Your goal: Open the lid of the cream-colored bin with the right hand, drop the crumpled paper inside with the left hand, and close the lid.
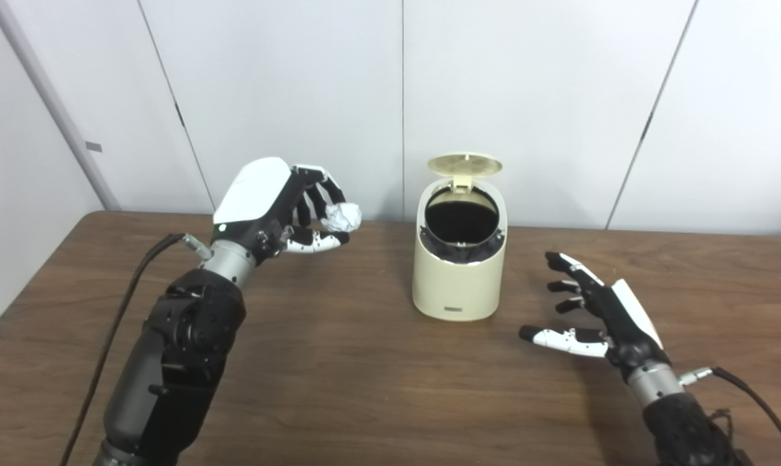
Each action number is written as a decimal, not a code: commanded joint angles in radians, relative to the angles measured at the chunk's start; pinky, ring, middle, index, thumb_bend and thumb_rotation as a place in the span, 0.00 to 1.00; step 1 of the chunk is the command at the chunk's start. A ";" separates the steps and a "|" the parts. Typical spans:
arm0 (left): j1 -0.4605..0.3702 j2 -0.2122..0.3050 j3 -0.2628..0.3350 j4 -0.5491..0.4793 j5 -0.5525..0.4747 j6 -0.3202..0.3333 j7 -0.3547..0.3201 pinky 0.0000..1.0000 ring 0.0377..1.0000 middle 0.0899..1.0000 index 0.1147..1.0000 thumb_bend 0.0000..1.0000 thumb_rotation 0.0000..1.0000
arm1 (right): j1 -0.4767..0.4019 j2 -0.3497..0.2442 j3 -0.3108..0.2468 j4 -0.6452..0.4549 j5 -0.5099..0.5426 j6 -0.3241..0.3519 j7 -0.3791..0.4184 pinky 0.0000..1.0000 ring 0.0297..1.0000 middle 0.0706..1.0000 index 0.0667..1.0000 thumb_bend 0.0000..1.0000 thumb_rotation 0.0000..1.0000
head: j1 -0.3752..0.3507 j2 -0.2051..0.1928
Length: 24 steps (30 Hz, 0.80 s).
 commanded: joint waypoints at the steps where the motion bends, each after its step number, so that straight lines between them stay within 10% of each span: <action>1: -0.064 -0.006 -0.005 0.002 0.006 -0.036 0.046 0.28 0.34 0.41 0.48 0.50 0.00 | -0.036 0.000 -0.003 -0.020 -0.003 -0.018 -0.015 0.64 0.79 0.89 0.90 0.67 0.35 | -0.009 -0.005; 24: -0.139 -0.071 -0.050 0.055 0.036 -0.033 0.077 0.23 0.31 0.40 0.49 0.49 0.00 | -0.058 0.007 0.002 0.027 -0.001 -0.028 -0.018 0.65 0.78 0.88 0.90 0.69 0.34 | -0.011 -0.027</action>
